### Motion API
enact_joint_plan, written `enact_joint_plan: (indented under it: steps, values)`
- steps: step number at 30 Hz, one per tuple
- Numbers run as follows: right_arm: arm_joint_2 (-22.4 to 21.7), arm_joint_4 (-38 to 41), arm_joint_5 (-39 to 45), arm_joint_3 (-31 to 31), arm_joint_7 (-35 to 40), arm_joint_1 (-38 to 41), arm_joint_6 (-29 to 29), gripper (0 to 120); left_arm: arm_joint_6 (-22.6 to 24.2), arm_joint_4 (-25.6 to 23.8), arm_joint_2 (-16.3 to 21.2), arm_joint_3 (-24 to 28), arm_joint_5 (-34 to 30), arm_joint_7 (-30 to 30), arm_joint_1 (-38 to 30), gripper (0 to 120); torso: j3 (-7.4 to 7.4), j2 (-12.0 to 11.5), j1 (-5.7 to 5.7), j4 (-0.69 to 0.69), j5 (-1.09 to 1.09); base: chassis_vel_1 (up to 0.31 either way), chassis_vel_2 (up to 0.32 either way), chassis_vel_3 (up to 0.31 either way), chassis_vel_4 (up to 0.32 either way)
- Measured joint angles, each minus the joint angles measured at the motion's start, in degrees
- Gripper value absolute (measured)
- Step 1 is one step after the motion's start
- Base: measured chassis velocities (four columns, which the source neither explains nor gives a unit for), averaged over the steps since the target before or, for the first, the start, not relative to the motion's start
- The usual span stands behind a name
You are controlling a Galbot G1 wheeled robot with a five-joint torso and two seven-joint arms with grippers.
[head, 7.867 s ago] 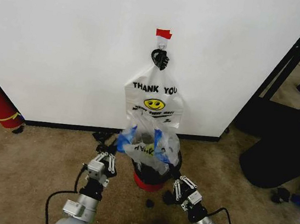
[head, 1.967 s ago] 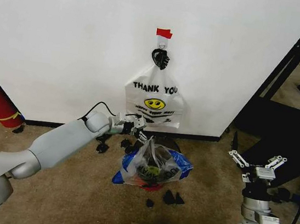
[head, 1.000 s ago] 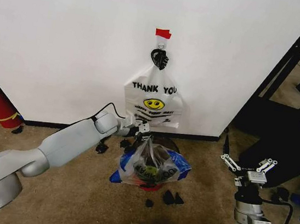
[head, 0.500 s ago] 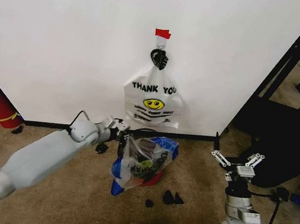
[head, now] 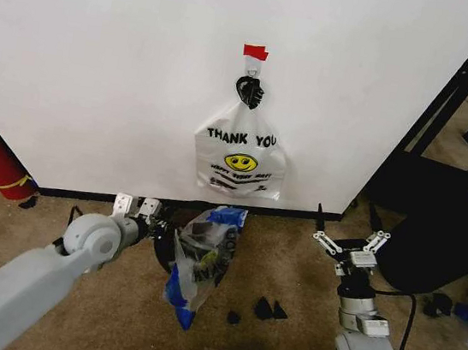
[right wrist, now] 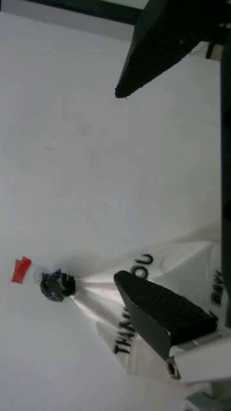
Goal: Pick up the garbage bag from the wall and place it over the trash bin.
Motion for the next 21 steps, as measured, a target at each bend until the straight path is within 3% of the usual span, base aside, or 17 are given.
enact_joint_plan:
  steps: [6,11,21]
  values:
    - [0.56,-0.62,-0.97,-1.01,-1.49,0.08,0.67,100,-0.53,-6.23,-2.85,-2.4,-12.11,-15.4,5.78,3,-0.01,0.0,0.0,-0.01,-0.01,0.0,0.0,0.0,0.0]
    - [0.59,-0.19,-1.4,-0.87,-1.69,-1.35,1.29,100,-2.31,-7.79,-5.71,-2.38,-14.6,-21.89,7.94,3,-0.01,0.0,0.0,-0.02,0.0,0.0,0.0,0.0,0.0]
    - [0.71,0.71,-1.67,-0.19,-1.88,-3.18,2.04,100,-7.45,-7.92,-12.34,-2.17,-11.38,-23.9,10.51,3,-0.01,0.0,0.0,-0.01,-0.01,0.0,0.0,0.0,0.0]
